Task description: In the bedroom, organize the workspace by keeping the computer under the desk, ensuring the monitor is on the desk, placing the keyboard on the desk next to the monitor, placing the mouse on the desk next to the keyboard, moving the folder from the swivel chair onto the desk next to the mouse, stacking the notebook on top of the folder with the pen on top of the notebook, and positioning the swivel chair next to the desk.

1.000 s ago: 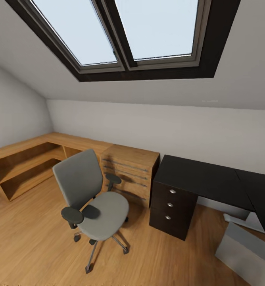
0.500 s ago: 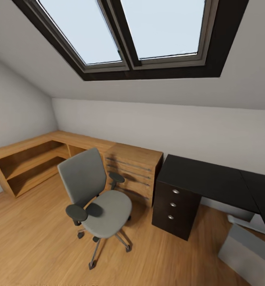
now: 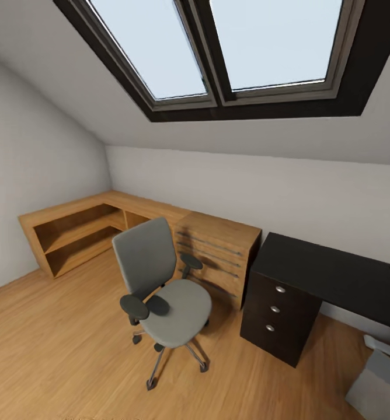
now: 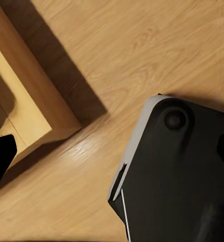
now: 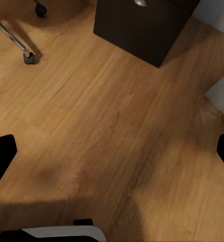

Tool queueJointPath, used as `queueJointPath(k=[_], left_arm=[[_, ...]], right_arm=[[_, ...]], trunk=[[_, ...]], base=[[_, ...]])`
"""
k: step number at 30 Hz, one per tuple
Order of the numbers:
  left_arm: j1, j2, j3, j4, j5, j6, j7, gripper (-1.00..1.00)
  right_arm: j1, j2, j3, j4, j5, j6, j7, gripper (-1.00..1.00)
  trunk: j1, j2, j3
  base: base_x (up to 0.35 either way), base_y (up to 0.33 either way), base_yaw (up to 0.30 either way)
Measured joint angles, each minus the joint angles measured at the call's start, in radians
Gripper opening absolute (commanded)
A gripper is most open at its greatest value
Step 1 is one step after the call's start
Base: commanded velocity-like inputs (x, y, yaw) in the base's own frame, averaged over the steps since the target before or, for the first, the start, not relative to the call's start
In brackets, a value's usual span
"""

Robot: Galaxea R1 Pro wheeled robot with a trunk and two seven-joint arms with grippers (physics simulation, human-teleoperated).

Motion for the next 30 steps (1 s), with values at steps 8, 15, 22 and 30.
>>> queueJointPath(k=[8, 15, 22, 30], left_arm=[[0.0, 0.0, 0.0, 0.0, 0.0, 0.001, 0.0, 1.0], [-0.006, -0.004, -0.002, -0.124, -0.015, 0.171, 0.008, 1.0], [-0.005, -0.012, 0.002, -0.453, -0.023, 0.451, 0.011, 1.0], [-0.013, -0.019, 0.001, -0.484, -0.022, 0.495, 0.008, 1.0]], right_arm=[[0.0, 0.002, 0.001, 0.001, 0.001, -0.021, -0.002, 1.0], [-0.002, -0.005, 0.003, -0.048, 0.008, 0.006, 0.001, 1.0], [-0.014, -0.056, 0.0, -0.21, 0.011, 0.076, 0.008, 1.0], [-0.044, -0.088, -0.001, -0.21, 0.009, 0.093, 0.01, 1.0]], trunk=[[0.0, 0.0, 0.005], [0.0, -0.001, 0.01], [0.0, -0.001, 0.013], [0.0, -0.001, 0.02]], base=[[0.0, 0.0, 0.258], [0.0, 0.0, 0.259], [0.0, 0.0, 0.263], [0.0, 0.0, 0.219]])
